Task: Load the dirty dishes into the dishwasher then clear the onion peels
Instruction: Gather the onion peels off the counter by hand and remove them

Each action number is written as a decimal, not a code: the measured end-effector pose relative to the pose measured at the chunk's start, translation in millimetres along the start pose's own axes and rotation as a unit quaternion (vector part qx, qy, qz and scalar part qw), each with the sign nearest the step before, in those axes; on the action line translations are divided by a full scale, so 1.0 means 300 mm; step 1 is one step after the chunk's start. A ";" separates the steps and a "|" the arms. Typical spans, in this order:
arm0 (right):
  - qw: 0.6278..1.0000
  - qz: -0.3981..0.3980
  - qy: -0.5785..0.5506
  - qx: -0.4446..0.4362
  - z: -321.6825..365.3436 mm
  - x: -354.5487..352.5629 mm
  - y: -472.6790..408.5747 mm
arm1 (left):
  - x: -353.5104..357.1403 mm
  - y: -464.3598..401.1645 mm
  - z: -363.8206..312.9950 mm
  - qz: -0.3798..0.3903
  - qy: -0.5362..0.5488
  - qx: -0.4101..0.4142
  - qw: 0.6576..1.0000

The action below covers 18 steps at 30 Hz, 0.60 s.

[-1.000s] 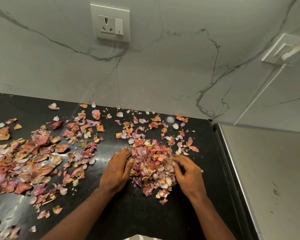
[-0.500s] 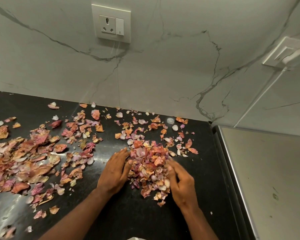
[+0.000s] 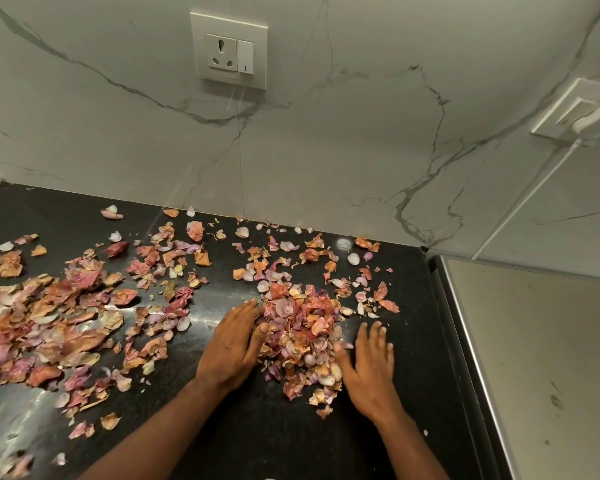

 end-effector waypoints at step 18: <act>0.986 -0.051 -0.155 -0.024 0.042 -0.130 -0.198 | -0.011 0.001 -0.003 0.011 0.004 -0.011 1.000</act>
Point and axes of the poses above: each hand's wrist, its own y-axis away from the middle knuckle, its own x-axis out of the palm, z = x × y, the point moved 10 cm from there along -y, towards the middle knuckle, and after that the axes turned 14 degrees about -y, right-handed, at the moved point
